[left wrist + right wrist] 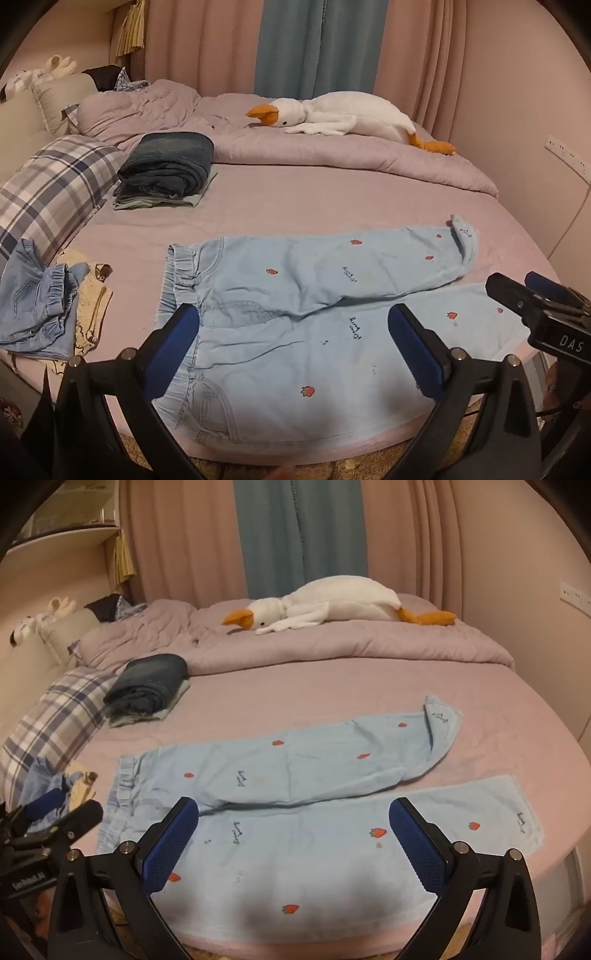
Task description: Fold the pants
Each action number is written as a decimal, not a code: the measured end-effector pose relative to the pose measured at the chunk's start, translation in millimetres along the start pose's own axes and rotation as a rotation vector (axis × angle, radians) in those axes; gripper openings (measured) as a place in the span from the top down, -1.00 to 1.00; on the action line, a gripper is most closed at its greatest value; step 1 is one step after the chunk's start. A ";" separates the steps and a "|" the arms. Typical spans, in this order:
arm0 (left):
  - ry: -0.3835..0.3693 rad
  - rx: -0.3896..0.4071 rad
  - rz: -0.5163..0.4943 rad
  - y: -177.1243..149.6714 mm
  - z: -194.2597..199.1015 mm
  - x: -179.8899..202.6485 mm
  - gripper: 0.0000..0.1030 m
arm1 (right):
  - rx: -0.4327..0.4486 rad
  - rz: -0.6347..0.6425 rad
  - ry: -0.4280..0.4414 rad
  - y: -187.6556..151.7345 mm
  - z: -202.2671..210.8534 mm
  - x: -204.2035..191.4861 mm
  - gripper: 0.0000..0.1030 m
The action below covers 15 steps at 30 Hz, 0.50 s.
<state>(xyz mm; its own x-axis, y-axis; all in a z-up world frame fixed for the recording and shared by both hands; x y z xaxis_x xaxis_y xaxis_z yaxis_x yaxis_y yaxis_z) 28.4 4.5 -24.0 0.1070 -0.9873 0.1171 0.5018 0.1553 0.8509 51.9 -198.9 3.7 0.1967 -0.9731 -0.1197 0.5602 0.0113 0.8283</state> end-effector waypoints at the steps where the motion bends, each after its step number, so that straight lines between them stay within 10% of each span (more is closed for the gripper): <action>1: -0.009 -0.002 0.017 -0.5 2.0 -1.9 -0.99 | -0.008 -0.011 -0.003 -1.3 0.1 0.2 -1.00; 15: -0.034 -0.078 0.000 -14.4 -6.7 13.1 -0.99 | -0.009 -0.028 0.000 -13.2 2.5 -0.5 -1.00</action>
<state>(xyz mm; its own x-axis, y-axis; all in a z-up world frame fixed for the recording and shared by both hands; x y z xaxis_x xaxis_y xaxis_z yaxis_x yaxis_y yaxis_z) 28.3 -10.5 -38.1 0.0784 -0.9877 0.1352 0.5674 0.1557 0.8086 42.4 -199.2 -5.8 0.1802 -0.9732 -0.1429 0.5727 -0.0143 0.8196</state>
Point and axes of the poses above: each gripper's, at about its wrist camera, not at the fingertips, and z roughly against the way its jaws point, x to its right, y to its top, the point moved 4 cm from there along -z, roughly the way its jaws point, and after that the axes turned 7 degrees about x, right-handed, at the moved point
